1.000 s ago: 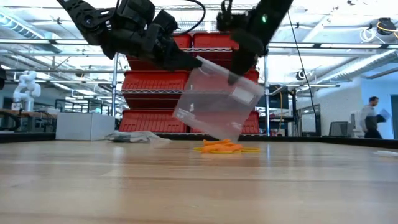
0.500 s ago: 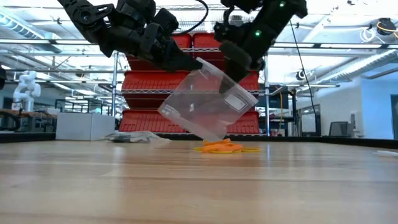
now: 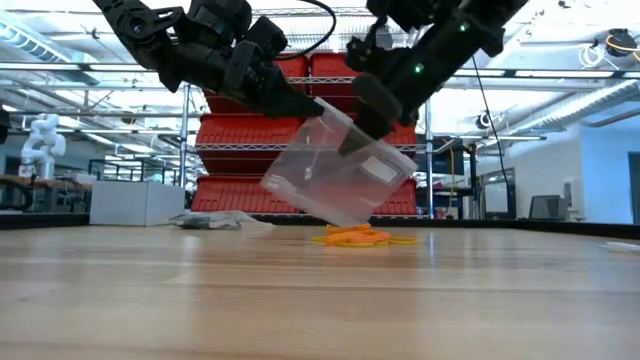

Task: Sort rubber bands
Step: Open the top right transparent zip bag, then put the orange rubber band into the top right transparent zip bag

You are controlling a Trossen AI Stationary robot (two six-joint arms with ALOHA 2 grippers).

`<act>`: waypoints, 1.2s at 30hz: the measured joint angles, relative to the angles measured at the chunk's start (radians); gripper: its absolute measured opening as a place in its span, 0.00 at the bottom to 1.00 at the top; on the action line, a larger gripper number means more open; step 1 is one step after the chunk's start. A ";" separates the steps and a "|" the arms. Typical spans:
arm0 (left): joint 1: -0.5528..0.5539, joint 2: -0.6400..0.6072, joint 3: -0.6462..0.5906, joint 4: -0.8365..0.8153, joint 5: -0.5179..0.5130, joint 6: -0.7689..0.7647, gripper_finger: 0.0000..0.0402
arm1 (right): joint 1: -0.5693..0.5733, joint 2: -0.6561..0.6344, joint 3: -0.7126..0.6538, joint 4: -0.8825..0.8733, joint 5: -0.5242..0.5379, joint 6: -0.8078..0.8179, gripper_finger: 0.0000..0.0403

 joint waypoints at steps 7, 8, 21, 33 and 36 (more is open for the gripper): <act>-0.001 0.000 0.000 0.009 0.000 0.000 0.00 | -0.009 0.000 -0.010 0.021 0.001 0.063 0.19; -0.001 0.000 0.001 0.009 0.000 -0.001 0.00 | -0.012 0.000 -0.010 0.035 -0.004 0.063 0.23; 0.006 0.000 0.001 -0.006 -0.001 0.000 0.00 | -0.007 -0.038 -0.010 0.038 -0.014 0.062 0.45; 0.059 0.000 0.001 -0.037 -0.015 0.004 0.00 | 0.089 -0.208 -0.009 -0.139 -0.005 0.063 0.47; 0.071 0.000 0.001 -0.046 -0.032 0.004 0.00 | 0.140 -0.231 -0.007 -0.242 -0.015 0.109 0.47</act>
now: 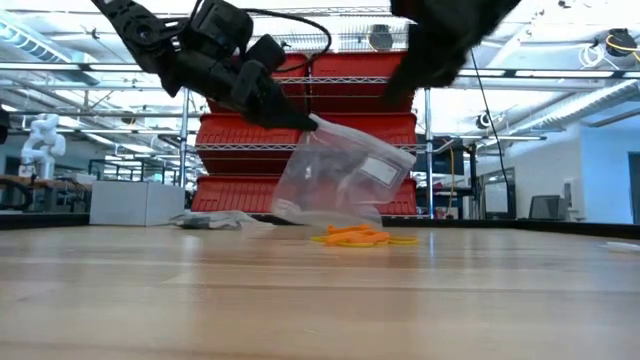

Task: Sort rubber bands
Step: Put the orange rubber band into the top right transparent zip bag

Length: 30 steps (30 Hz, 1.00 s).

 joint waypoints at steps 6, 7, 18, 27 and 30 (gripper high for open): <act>0.020 0.000 0.000 -0.005 -0.001 0.000 0.00 | 0.080 0.073 -0.016 -0.154 -0.047 0.190 0.47; 0.021 0.000 0.000 -0.005 -0.001 0.000 0.00 | 0.087 0.093 -0.026 -0.140 -0.049 0.200 0.47; 0.020 0.000 0.000 -0.006 -0.001 0.001 0.00 | -0.006 0.295 -0.048 0.068 -0.108 0.075 0.47; 0.020 0.000 0.000 -0.008 -0.001 0.002 0.00 | -0.110 0.353 -0.050 0.080 -0.162 -0.004 0.41; 0.020 0.000 0.000 -0.009 -0.001 0.002 0.00 | -0.123 0.353 -0.050 0.102 -0.213 -0.015 0.30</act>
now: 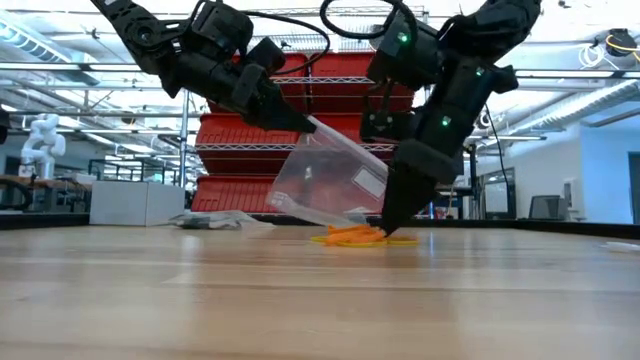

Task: Sort rubber bands
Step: Put the orange rubber band into the top right transparent zip bag

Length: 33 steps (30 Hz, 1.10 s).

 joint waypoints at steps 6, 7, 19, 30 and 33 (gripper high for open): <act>0.000 0.000 0.000 -0.001 0.000 0.000 0.00 | -0.001 0.023 0.001 0.037 -0.041 -0.032 0.06; 0.000 0.000 0.000 -0.001 0.000 0.000 0.00 | 0.000 0.023 0.001 0.036 -0.041 -0.032 0.03; 0.000 0.000 0.000 -0.003 0.000 0.000 0.00 | 0.064 -0.135 0.000 -0.047 0.062 -0.008 0.00; 0.000 0.000 0.000 -0.003 0.000 0.000 0.00 | 0.130 -0.248 0.049 -0.087 0.224 -0.056 0.00; 0.000 0.000 0.000 -0.002 0.000 0.000 0.00 | 0.140 -0.250 0.099 -0.143 0.234 -0.066 0.00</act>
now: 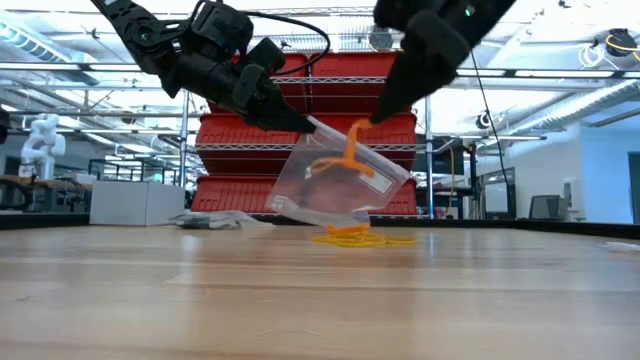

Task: Sort rubber bands
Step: Put the orange rubber band into the top right transparent zip bag

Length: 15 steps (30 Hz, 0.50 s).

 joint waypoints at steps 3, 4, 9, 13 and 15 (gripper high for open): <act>0.000 0.000 0.000 -0.001 0.000 0.000 0.00 | 0.019 0.000 0.054 -0.060 0.061 -0.002 0.00; 0.000 0.000 0.000 -0.001 0.000 0.000 0.00 | 0.023 -0.001 0.062 -0.063 0.075 -0.004 0.00; 0.000 0.000 0.000 -0.001 0.000 0.000 0.00 | 0.005 0.024 0.062 -0.135 0.026 0.047 0.00; 0.000 0.000 0.000 -0.001 0.000 0.000 0.00 | -0.006 0.049 0.060 -0.188 0.017 0.081 0.00; 0.000 0.000 0.000 0.001 0.000 0.000 0.00 | -0.007 0.056 0.060 -0.208 0.006 0.086 0.00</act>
